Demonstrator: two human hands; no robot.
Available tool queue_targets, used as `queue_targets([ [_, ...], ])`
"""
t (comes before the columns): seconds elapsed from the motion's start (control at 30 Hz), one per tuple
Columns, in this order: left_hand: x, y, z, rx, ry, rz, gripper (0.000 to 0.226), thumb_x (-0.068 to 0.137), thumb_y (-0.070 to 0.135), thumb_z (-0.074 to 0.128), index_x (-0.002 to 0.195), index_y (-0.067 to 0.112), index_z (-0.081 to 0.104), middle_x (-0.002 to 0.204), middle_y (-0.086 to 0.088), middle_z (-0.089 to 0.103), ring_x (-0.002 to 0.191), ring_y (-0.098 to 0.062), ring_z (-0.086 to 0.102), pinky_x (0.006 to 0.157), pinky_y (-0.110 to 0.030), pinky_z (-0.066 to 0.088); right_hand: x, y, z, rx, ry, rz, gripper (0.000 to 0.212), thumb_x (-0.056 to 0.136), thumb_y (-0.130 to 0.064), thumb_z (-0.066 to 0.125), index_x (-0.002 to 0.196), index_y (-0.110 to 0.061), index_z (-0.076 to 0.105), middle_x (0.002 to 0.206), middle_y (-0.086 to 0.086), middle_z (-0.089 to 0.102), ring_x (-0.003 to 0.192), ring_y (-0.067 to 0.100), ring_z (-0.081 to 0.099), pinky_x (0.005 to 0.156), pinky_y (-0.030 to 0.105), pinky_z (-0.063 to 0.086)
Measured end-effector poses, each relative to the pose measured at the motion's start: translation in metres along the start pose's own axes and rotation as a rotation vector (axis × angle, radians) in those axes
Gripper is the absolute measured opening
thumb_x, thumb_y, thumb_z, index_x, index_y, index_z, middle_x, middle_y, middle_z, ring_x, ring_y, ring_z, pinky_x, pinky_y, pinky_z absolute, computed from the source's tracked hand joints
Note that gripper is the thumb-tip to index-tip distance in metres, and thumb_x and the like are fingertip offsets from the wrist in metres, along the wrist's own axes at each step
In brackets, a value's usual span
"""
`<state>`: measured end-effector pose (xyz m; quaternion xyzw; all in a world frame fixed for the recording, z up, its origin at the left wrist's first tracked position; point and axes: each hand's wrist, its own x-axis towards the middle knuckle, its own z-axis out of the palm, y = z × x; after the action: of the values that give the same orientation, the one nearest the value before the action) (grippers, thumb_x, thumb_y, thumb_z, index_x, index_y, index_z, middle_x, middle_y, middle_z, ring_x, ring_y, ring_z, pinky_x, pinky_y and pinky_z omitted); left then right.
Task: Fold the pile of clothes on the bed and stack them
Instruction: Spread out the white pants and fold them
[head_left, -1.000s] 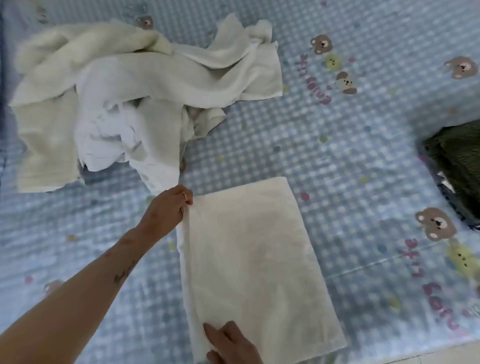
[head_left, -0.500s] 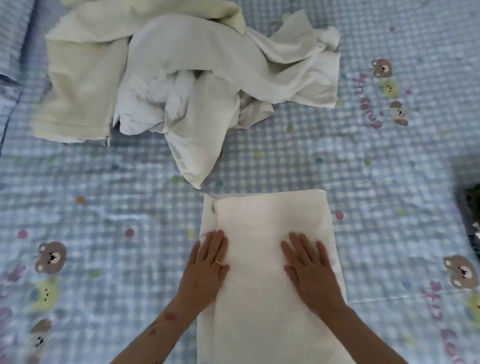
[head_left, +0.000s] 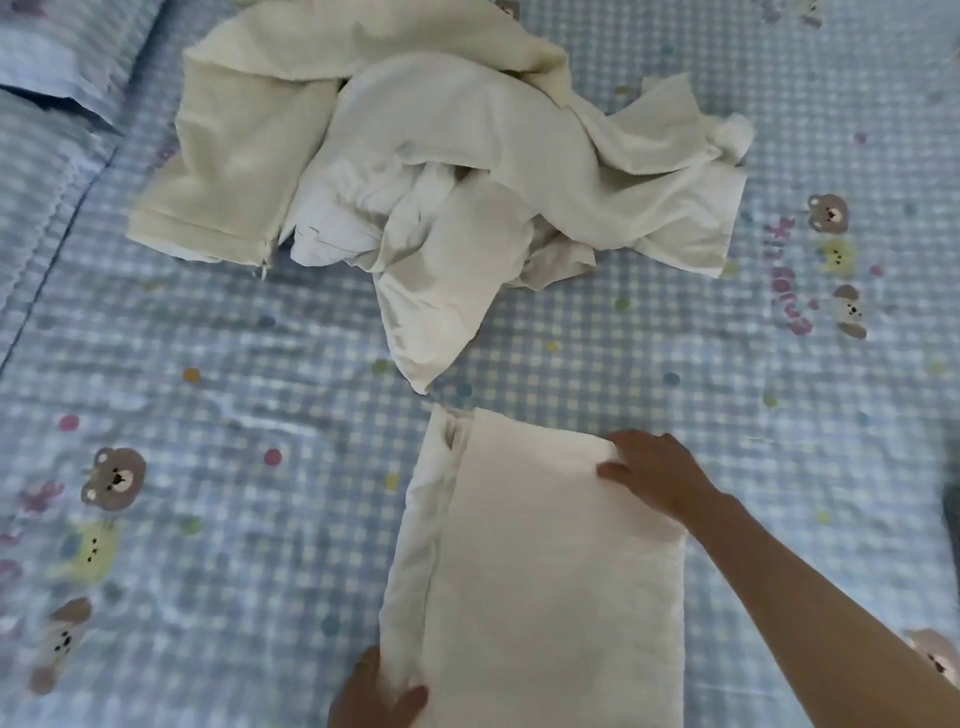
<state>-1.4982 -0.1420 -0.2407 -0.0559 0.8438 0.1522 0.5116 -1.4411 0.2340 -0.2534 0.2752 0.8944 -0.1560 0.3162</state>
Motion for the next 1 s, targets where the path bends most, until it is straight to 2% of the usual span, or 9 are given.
queue_targets([
  [0.13,-0.008,0.035,-0.037,-0.070,0.137,0.198,0.048,0.070,0.029,0.080,0.112,0.028,0.058,0.098,0.005,0.067,0.084,-0.015,0.060,0.065,-0.022,0.046,-0.054,0.048,0.013,0.236,0.144,0.154,0.030,0.092,-0.051,0.048,0.101,-0.023,0.054,0.096,-0.006,0.060,0.095,0.021,0.059,0.076,0.034,0.041],
  [0.23,0.006,0.096,-0.061,-0.198,0.210,0.396,0.029,0.072,0.020,0.079,0.088,0.037,0.061,0.077,0.009,0.067,0.069,-0.007,0.062,0.058,-0.020,0.046,-0.111,0.096,0.027,0.485,0.118,0.357,0.027,0.088,-0.048,0.056,0.090,-0.022,0.057,0.085,-0.003,0.065,0.086,0.025,0.061,0.071,0.037,0.043],
  [0.33,0.023,0.145,-0.037,-0.408,0.244,0.435,0.034,0.081,0.015,0.072,0.110,0.024,0.058,0.090,0.001,0.067,0.081,-0.015,0.062,0.073,-0.027,0.048,-0.155,0.142,0.043,0.572,0.080,0.540,0.026,0.087,-0.041,0.061,0.099,-0.018,0.060,0.097,0.014,0.068,0.095,0.033,0.061,0.073,0.033,0.036],
  [0.4,0.021,0.141,0.007,-0.459,0.264,0.317,0.052,0.082,0.018,0.071,0.127,0.013,0.047,0.105,-0.005,0.058,0.092,-0.020,0.058,0.075,-0.025,0.046,-0.164,0.159,0.052,0.602,0.053,0.607,0.028,0.088,-0.039,0.060,0.102,-0.015,0.058,0.103,0.015,0.066,0.097,0.033,0.059,0.072,0.032,0.033],
  [0.53,-0.009,0.109,0.096,-0.514,0.146,0.138,0.052,0.073,0.004,0.077,0.116,-0.006,0.051,0.087,-0.010,0.067,0.075,-0.022,0.064,0.061,-0.020,0.052,-0.133,0.161,0.057,0.751,0.152,0.592,0.036,0.092,-0.038,0.056,0.112,-0.009,0.051,0.103,0.010,0.061,0.100,0.035,0.058,0.076,0.034,0.038],
  [0.63,-0.022,0.119,0.117,-0.481,0.181,0.103,0.041,0.070,0.003,0.079,0.105,-0.001,0.057,0.090,-0.013,0.067,0.075,-0.021,0.061,0.061,-0.024,0.048,-0.109,0.149,0.053,0.829,0.243,0.523,0.032,0.095,-0.035,0.051,0.106,-0.005,0.053,0.098,0.011,0.062,0.095,0.035,0.059,0.076,0.036,0.042],
  [0.8,-0.058,0.168,0.120,-0.323,0.360,0.111,0.039,0.080,0.013,0.071,0.113,-0.003,0.059,0.108,-0.026,0.064,0.099,-0.036,0.059,0.078,-0.037,0.040,-0.129,0.159,0.032,0.880,0.478,0.432,0.025,0.096,-0.024,0.049,0.076,-0.010,0.046,0.064,0.004,0.057,0.064,0.029,0.054,0.061,0.040,0.040],
  [0.9,-0.098,0.213,0.130,-0.332,0.427,0.196,0.042,0.081,0.015,0.071,0.118,0.001,0.059,0.113,-0.024,0.065,0.107,-0.037,0.058,0.081,-0.038,0.039,-0.160,0.193,0.009,0.869,0.615,0.419,0.020,0.095,-0.022,0.051,0.077,-0.013,0.049,0.063,0.000,0.056,0.059,0.021,0.047,0.058,0.036,0.034],
  [1.0,-0.141,0.272,0.161,-0.370,0.355,0.365,0.045,0.081,0.013,0.071,0.123,0.008,0.058,0.109,-0.011,0.066,0.101,-0.026,0.059,0.084,-0.036,0.043,-0.211,0.264,-0.015,0.869,0.769,0.468,0.019,0.095,-0.021,0.052,0.077,-0.013,0.052,0.061,0.000,0.055,0.055,0.021,0.049,0.054,0.038,0.037],
])
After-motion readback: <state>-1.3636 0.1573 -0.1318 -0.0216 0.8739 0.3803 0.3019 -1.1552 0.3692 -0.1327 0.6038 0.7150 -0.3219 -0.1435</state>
